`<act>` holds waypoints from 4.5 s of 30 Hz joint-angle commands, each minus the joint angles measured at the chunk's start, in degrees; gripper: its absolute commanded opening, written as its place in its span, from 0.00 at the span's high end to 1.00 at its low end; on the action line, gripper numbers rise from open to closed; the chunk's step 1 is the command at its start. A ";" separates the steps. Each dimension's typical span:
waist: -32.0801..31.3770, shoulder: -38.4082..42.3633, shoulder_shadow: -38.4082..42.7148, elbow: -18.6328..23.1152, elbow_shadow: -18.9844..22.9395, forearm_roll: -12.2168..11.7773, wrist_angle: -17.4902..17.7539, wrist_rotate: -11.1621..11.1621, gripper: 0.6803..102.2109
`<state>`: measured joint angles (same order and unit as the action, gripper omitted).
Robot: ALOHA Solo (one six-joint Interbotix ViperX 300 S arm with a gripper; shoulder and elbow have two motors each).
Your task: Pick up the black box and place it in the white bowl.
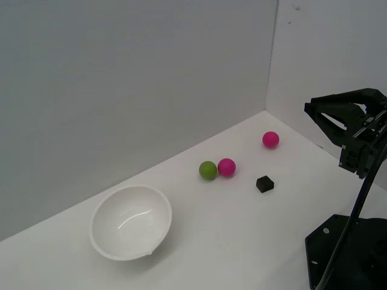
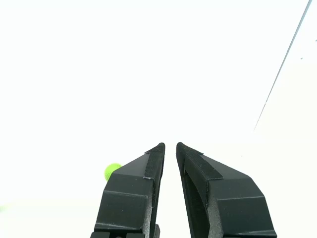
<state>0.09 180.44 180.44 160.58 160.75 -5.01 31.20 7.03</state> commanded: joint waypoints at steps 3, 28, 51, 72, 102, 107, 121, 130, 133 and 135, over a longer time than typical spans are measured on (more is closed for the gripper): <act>0.70 -0.35 -0.18 -2.11 -2.37 -0.53 0.26 0.70 0.89; 0.79 -31.03 -31.03 -14.24 -14.59 -0.44 6.06 0.88 0.89; 1.85 -39.46 -39.64 -11.87 -11.95 -0.88 5.71 0.88 0.89; 1.93 -48.96 -49.04 -13.54 -13.80 -3.78 12.57 0.88 0.29; 1.85 -61.70 -61.79 -12.74 -12.92 -4.83 11.60 2.64 0.02; 1.93 -63.98 -64.07 -11.87 -12.04 -4.92 9.40 2.64 0.02; 1.85 -69.87 -69.96 -10.99 -11.25 -4.92 6.06 2.90 0.02; 1.85 -72.33 -72.33 -10.72 -11.07 -4.83 3.96 2.90 0.02; 1.93 -72.95 -73.04 -10.72 -11.07 -4.83 3.43 2.99 0.02; 1.85 -72.86 -72.95 -10.72 -10.99 -4.83 3.16 2.99 0.03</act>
<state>1.32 106.79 106.35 149.50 149.59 -8.61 34.28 9.84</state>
